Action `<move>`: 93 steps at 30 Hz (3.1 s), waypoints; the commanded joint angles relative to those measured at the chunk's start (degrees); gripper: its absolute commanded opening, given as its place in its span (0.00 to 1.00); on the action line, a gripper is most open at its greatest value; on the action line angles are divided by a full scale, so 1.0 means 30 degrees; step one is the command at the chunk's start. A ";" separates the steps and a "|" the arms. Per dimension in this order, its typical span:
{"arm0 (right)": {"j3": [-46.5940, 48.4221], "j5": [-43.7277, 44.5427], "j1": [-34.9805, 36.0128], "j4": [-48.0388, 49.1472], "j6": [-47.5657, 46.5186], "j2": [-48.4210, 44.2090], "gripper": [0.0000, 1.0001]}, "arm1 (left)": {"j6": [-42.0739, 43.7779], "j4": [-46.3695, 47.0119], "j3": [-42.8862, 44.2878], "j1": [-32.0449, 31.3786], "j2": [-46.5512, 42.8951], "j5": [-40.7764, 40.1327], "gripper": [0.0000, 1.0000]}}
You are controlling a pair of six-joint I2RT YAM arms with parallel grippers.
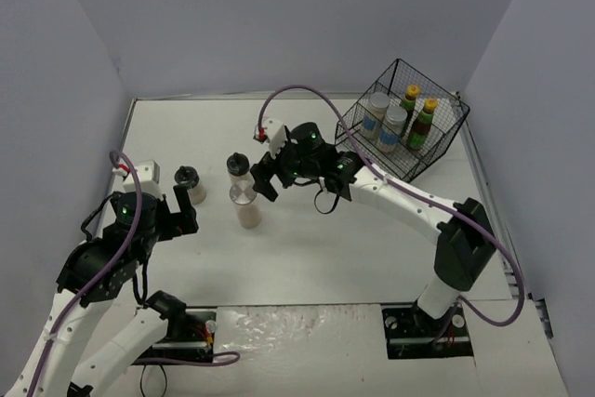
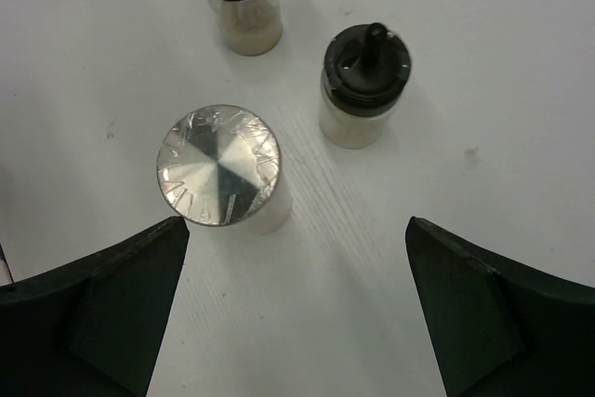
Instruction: Organize the condiment bottles
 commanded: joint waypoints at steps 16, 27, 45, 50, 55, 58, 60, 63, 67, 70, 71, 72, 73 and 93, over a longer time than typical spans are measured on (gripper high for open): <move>0.3107 -0.0437 0.2188 0.1391 -0.1454 0.4583 1.00 | 0.0542 -0.0468 0.1630 -0.0005 -0.1262 -0.1402 0.97; 0.3214 -0.0596 0.2275 0.1443 -0.1519 0.5436 0.87 | 0.0389 -0.0429 0.1526 -0.0004 -0.1209 -0.1308 0.97; 0.1958 0.0595 0.1388 0.1472 -0.0929 0.2841 0.00 | 0.0414 -0.0098 0.1348 -0.0004 -0.1031 -0.1165 0.97; 0.1561 0.2287 0.0037 0.1452 0.0326 0.0333 0.00 | 0.0448 0.0036 0.1308 -0.0005 -0.0897 -0.1125 0.97; 0.1933 0.5264 -0.1906 0.0687 0.1871 -0.2064 0.00 | 0.0396 0.0301 0.1204 -0.0005 -0.0698 -0.0971 0.97; 0.2751 0.8900 -0.3085 -0.0596 0.2181 -0.3214 0.00 | 0.0416 0.0428 0.1197 -0.0005 -0.0532 -0.0898 0.97; 0.3196 1.0409 -0.3811 -0.1553 0.2656 -0.3596 0.00 | 0.0416 0.0460 0.1226 0.0025 -0.0444 -0.0868 0.97; 0.3412 1.2591 -0.5830 -0.2273 0.4249 -0.4516 0.00 | 0.0447 0.0605 0.1226 -0.0004 -0.0212 -0.0788 0.97; 0.3583 1.4016 -0.7589 -0.2656 0.5124 -0.5087 0.00 | 0.0426 0.0678 0.1125 -0.0005 -0.0079 -0.0660 0.97; 0.3776 1.4702 -0.9061 -0.3049 0.5685 -0.5199 0.00 | 0.0360 0.0691 0.1016 0.0001 -0.0031 -0.0570 0.97; 0.3799 1.4704 -0.9337 -0.3100 0.5810 -0.5198 0.00 | 0.0360 0.0667 0.0993 0.0024 -0.0032 -0.0546 0.97; 0.3763 1.4722 -0.9700 -0.3154 0.5955 -0.5162 0.00 | 0.0378 0.0649 0.1011 0.0025 -0.0050 -0.0527 0.97; 0.3742 1.4757 -1.0022 -0.3186 0.6076 -0.5141 0.00 | 0.0389 0.0639 0.1021 0.0025 -0.0060 -0.0517 0.97; 0.0721 1.3882 -1.3458 -0.1207 0.7213 -0.3448 0.00 | 0.0081 0.0514 0.0984 0.0025 -0.0156 -0.0495 0.97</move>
